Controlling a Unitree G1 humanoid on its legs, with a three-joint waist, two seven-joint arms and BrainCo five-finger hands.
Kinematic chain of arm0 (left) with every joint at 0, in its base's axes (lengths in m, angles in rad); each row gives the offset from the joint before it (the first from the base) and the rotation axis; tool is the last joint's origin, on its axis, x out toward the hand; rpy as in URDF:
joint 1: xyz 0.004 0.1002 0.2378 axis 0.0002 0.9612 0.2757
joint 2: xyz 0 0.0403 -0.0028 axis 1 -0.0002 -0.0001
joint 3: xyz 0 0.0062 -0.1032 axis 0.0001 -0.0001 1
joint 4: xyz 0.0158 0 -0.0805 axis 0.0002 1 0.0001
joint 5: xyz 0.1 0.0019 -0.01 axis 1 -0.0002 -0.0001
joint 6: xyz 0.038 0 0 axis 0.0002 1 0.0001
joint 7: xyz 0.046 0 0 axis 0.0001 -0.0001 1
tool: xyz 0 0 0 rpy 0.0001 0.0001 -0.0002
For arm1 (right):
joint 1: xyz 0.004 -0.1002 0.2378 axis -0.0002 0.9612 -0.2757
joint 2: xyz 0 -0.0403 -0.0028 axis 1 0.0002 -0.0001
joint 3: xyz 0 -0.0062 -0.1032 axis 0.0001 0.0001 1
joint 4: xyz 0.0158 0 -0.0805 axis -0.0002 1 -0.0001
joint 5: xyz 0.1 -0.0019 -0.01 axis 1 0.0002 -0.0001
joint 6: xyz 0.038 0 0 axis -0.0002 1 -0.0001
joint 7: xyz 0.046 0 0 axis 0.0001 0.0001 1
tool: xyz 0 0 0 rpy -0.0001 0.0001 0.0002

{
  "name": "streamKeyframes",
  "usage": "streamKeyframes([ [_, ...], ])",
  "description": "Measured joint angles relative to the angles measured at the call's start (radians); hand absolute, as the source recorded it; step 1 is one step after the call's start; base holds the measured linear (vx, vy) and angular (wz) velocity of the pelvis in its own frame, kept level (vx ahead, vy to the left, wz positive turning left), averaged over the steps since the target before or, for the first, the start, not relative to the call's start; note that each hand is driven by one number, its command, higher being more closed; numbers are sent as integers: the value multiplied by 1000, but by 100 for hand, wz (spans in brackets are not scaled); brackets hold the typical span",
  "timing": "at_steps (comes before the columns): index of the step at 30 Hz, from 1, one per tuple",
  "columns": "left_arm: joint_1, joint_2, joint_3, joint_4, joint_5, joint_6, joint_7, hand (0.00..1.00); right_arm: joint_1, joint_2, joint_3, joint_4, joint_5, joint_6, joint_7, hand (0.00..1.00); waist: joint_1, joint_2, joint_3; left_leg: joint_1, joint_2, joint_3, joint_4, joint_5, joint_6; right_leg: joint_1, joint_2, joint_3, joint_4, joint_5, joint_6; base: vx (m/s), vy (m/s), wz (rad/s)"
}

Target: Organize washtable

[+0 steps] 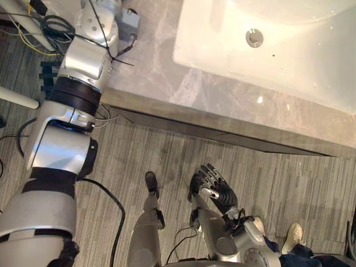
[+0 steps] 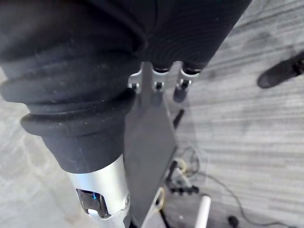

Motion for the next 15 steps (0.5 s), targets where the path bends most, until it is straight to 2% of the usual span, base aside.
streamKeyframes([
  [15, -66, 5, -54, 11, 0, -1, -1, 100, 30, 0, -40, 0, 6, -5, 19, 0, -1, 8, 5, -29, -1, -2, 0, 1, 2, -28, 0, -3, 0, 0, 0, 8, 13, 0],
])
